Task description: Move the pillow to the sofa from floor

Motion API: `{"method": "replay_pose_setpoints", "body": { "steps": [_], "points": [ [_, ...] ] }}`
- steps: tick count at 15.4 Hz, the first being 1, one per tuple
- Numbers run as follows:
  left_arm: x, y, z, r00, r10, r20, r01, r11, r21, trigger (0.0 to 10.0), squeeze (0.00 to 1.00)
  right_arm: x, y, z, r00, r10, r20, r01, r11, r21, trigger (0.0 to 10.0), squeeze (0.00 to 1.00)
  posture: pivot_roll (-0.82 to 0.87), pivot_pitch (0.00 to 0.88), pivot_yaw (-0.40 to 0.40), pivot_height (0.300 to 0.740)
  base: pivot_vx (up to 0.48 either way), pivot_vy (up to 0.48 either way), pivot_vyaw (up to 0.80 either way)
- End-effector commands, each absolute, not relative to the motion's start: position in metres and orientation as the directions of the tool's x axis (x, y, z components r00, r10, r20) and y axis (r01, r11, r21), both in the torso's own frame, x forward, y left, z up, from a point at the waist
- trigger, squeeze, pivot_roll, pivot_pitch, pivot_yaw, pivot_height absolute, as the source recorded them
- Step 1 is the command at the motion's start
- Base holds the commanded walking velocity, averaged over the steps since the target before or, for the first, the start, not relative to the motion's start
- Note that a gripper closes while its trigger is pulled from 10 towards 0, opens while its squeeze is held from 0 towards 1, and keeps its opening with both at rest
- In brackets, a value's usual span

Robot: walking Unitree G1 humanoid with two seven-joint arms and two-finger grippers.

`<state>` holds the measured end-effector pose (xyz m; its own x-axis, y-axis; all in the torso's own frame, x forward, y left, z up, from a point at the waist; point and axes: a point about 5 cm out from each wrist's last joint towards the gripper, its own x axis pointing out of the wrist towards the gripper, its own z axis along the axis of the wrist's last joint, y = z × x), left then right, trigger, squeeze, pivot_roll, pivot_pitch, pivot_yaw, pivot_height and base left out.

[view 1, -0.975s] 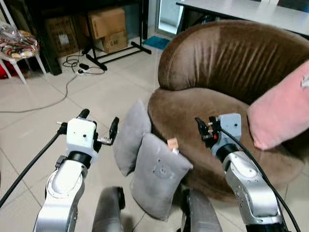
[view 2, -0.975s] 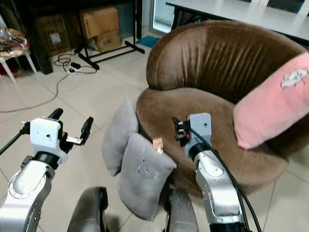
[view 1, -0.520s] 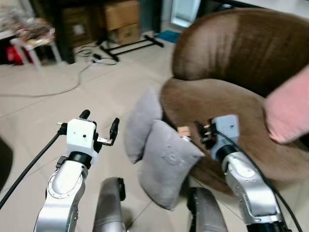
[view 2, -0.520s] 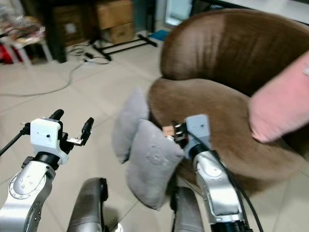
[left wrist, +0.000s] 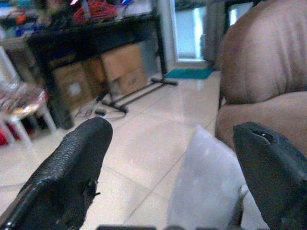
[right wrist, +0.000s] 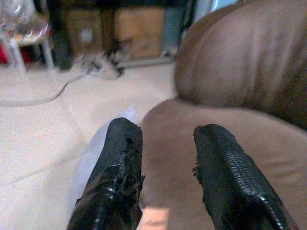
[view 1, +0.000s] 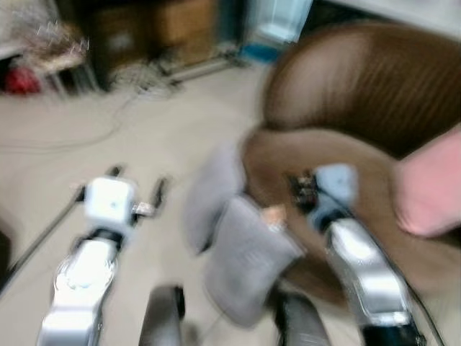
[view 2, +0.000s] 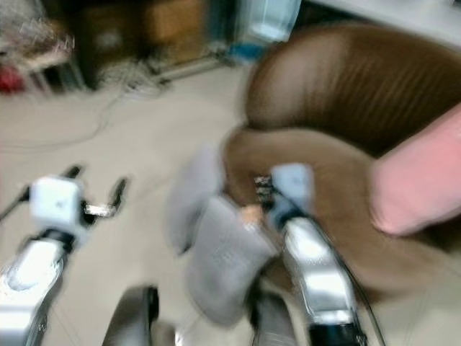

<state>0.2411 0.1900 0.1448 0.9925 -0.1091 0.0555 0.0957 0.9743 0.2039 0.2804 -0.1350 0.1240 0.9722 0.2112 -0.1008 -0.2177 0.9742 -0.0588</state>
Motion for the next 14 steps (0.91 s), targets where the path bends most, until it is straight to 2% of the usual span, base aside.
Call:
{"method": "replay_pose_setpoints", "body": {
  "steps": [1, 4, 6, 8, 10, 13, 14],
  "points": [
    [0.2403, 0.1790, 0.1442, 0.987, -0.148, 0.056, 0.136, 0.973, 0.188, 10.0, 0.00, 0.2776, -0.1488, 0.1176, 0.975, 0.177, -0.135, -0.191, 0.977, -0.095, 10.0, 0.00, -0.01, 0.000, -0.037, 0.531, 0.285, 0.000, 0.00],
    [0.2402, 0.1784, 0.1442, 0.987, -0.147, 0.056, 0.134, 0.973, 0.190, 10.0, 0.00, 0.2767, -0.1449, 0.1179, 0.969, 0.208, -0.132, -0.224, 0.968, -0.114, 10.0, 0.00, -0.01, 0.000, -0.038, 0.531, 0.192, 0.000, 0.80],
    [0.2402, 0.1783, 0.1444, 0.988, -0.145, 0.061, 0.131, 0.973, 0.191, 10.0, 0.00, 0.2770, -0.1450, 0.1173, 0.968, 0.215, -0.127, -0.226, 0.971, -0.076, 10.0, 0.00, -0.01, 0.000, -0.038, 0.531, 0.000, 0.000, 0.00],
    [0.2400, 0.1771, 0.1434, 0.988, -0.144, 0.055, 0.130, 0.972, 0.195, 10.0, 0.00, 0.2772, -0.1432, 0.1153, 0.950, 0.276, -0.147, -0.294, 0.949, -0.118, 10.0, 0.00, -0.01, 0.000, -0.039, 0.531, 0.000, 0.000, 0.00],
    [0.2397, 0.1772, 0.1430, 0.988, -0.143, 0.053, 0.130, 0.972, 0.197, 10.0, 0.00, 0.2770, -0.1422, 0.1144, 0.938, 0.307, -0.163, -0.333, 0.929, -0.161, 10.0, 0.00, -0.01, 0.000, -0.041, 0.531, 0.000, 0.000, 0.80],
    [0.2394, 0.1777, 0.1423, 0.989, -0.138, 0.051, 0.126, 0.972, 0.196, 10.0, 0.00, 0.2764, -0.1422, 0.1138, 0.936, 0.313, -0.160, -0.335, 0.932, -0.141, 10.0, 0.00, -0.01, 0.000, -0.042, 0.531, 0.000, 0.000, 0.80],
    [0.2393, 0.1775, 0.1420, 0.989, -0.138, 0.050, 0.125, 0.972, 0.197, 10.0, 0.00, 0.2767, -0.1428, 0.1135, 0.937, 0.312, -0.160, -0.333, 0.935, -0.127, 10.0, 0.00, -0.01, 0.000, -0.042, 0.531, 0.000, 0.000, 0.00]
  ]
}}
